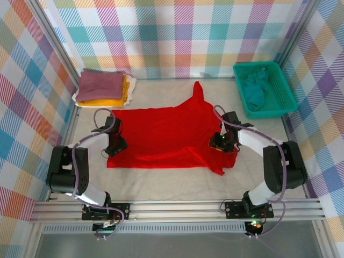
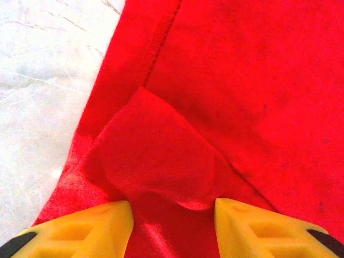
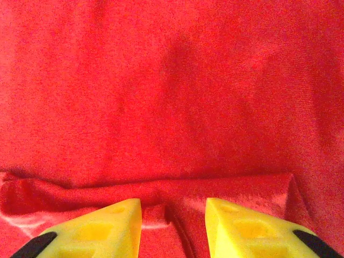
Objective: Fold and stack the t-shirts
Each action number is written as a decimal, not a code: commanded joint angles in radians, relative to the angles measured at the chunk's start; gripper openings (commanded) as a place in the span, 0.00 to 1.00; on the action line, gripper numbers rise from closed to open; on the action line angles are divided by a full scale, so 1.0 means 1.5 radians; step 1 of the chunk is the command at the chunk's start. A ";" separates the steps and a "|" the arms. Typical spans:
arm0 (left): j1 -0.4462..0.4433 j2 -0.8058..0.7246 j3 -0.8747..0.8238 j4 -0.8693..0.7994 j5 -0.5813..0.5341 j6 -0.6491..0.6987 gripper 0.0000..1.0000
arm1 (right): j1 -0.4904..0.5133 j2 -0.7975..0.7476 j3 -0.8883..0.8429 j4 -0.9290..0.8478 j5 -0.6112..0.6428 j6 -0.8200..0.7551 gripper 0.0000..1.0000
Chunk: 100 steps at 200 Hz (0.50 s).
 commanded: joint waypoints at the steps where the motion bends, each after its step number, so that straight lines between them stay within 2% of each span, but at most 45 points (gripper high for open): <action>1: -0.008 0.037 -0.023 -0.009 0.023 0.002 0.47 | 0.013 0.026 0.016 0.013 -0.036 -0.014 0.29; 24: -0.008 0.034 -0.026 -0.009 0.021 0.002 0.47 | 0.024 0.029 0.016 0.020 -0.037 -0.012 0.18; 54: -0.007 0.035 -0.028 -0.006 0.021 0.000 0.47 | 0.025 0.010 0.019 0.017 -0.029 -0.010 0.09; 68: -0.008 0.038 -0.028 -0.004 0.022 0.000 0.47 | 0.026 0.002 0.022 0.009 -0.029 -0.012 0.00; 100: -0.008 0.039 -0.027 -0.004 0.021 0.000 0.47 | 0.025 -0.025 0.023 0.003 -0.019 -0.005 0.00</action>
